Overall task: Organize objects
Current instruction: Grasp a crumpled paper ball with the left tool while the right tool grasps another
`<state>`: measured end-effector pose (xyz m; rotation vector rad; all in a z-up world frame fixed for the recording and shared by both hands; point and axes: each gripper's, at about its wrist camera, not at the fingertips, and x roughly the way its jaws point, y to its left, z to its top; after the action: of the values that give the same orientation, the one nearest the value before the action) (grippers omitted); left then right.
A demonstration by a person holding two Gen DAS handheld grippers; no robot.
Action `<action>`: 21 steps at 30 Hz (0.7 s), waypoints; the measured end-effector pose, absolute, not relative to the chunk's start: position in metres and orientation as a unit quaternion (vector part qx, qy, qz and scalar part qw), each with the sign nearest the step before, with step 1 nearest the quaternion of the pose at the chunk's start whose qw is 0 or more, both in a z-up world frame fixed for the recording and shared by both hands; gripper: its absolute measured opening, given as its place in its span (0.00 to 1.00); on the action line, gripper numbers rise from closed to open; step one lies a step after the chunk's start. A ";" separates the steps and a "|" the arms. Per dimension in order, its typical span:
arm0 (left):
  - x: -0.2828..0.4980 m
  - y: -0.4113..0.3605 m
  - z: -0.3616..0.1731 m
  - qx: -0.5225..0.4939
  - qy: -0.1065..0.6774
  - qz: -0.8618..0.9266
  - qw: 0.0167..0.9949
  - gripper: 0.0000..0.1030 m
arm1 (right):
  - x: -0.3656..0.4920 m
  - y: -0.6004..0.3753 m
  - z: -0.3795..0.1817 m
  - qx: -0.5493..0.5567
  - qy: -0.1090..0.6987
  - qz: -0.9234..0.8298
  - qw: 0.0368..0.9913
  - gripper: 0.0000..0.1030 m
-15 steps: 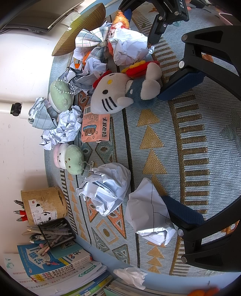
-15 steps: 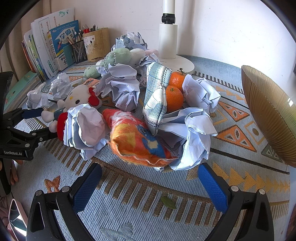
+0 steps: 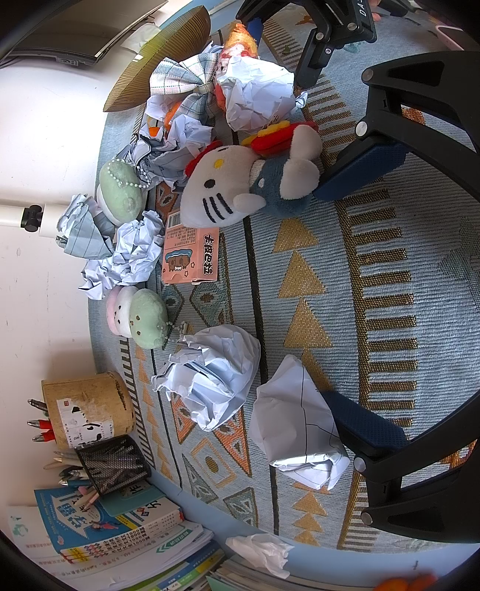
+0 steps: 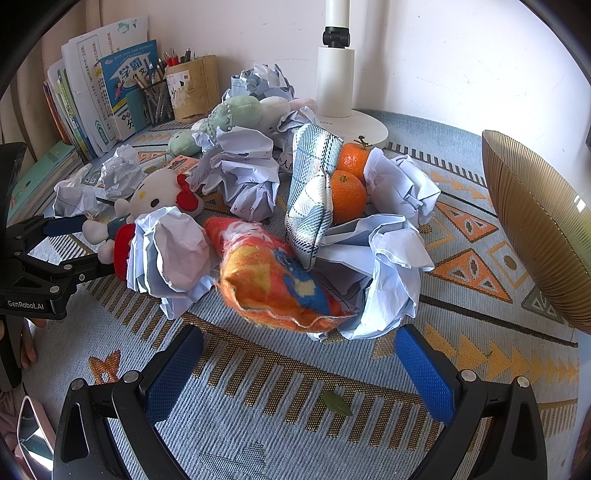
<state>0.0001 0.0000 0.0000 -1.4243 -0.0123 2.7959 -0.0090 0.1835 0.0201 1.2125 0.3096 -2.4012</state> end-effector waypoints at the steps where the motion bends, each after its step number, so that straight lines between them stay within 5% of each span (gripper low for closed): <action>1: 0.000 0.000 0.000 -0.454 -0.004 0.891 0.002 1.00 | -0.009 0.184 0.020 0.437 0.112 -0.866 0.215 1.00; 21: 0.025 -0.040 0.002 -0.457 -0.004 0.889 -0.002 1.00 | -0.011 0.214 0.015 0.439 0.102 -0.865 0.221 1.00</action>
<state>0.0254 -0.0404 0.0016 -1.4382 -0.0127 2.7975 -0.0111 0.2138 0.0148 1.2127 0.2816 -2.3903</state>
